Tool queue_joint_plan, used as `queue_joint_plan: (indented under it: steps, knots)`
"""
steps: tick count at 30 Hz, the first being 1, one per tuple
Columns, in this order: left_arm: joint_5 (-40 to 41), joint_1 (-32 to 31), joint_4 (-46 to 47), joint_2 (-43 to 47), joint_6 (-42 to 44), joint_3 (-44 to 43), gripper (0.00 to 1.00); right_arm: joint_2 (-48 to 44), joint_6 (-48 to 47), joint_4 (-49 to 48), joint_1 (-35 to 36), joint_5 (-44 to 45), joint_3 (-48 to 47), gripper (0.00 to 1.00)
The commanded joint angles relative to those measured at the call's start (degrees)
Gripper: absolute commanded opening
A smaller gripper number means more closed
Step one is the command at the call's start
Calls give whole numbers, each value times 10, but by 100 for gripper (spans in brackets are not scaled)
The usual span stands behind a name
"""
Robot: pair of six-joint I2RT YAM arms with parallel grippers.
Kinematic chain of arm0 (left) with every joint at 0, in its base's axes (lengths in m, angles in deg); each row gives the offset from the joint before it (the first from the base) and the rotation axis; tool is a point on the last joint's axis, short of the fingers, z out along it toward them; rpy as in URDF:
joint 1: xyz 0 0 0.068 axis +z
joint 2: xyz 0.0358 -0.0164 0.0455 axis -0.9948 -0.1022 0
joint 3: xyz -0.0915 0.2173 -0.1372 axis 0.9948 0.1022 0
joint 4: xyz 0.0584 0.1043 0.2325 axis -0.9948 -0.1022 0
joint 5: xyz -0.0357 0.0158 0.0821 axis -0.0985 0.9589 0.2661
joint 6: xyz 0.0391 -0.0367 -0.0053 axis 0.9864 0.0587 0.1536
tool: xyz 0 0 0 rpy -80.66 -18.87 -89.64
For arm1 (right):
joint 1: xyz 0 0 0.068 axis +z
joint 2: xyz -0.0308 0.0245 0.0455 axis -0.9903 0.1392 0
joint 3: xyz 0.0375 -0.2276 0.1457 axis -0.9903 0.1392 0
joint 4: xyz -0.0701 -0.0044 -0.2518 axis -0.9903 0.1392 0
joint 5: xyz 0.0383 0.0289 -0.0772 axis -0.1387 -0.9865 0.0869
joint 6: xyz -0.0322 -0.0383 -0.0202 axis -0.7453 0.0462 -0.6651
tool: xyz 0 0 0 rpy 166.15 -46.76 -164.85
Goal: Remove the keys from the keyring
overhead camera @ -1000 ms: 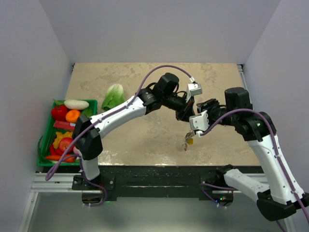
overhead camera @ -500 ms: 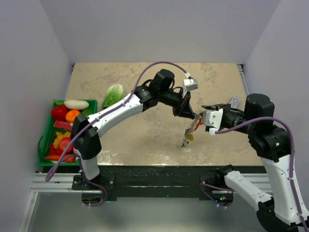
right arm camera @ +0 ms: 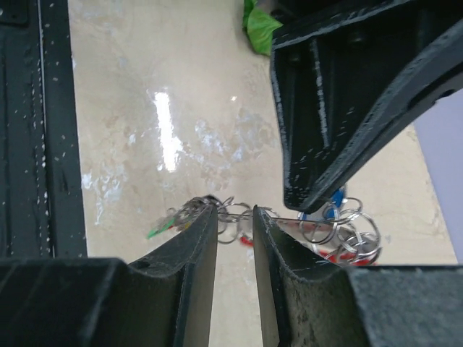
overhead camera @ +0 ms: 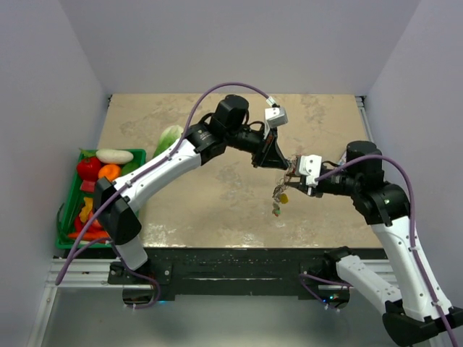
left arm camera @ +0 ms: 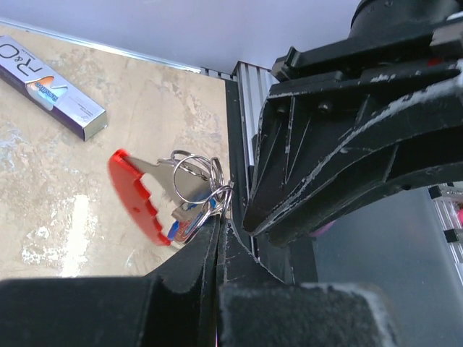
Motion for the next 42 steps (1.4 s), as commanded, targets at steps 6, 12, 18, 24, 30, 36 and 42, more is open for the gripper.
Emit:
queue_joint_plan:
  steps: [6, 12, 18, 24, 30, 36, 42]
  knots:
    - [6, 1, 12, 45, 28, -3, 0, -14, 31, -34, -15, -13, -44, 29]
    - [30, 2, -1, 53, 49, -4, 0, -18, 42, -41, -20, 16, -53, 28]
    - [38, 1, -10, 59, 64, -3, 0, -12, 65, -73, -23, 38, -46, 28]
    - [45, 2, -16, 64, 71, 2, 0, -1, 85, -102, -28, 46, -46, 28]
    - [38, 1, -17, 65, 69, -2, 0, 18, 93, -118, -29, 28, -33, 28]
    - [37, 1, -20, 65, 72, -5, 0, 21, 94, -123, -31, 16, -21, 26]
    - [35, 1, -23, 64, 75, -6, 0, 28, 98, -124, -35, -2, -17, 16]
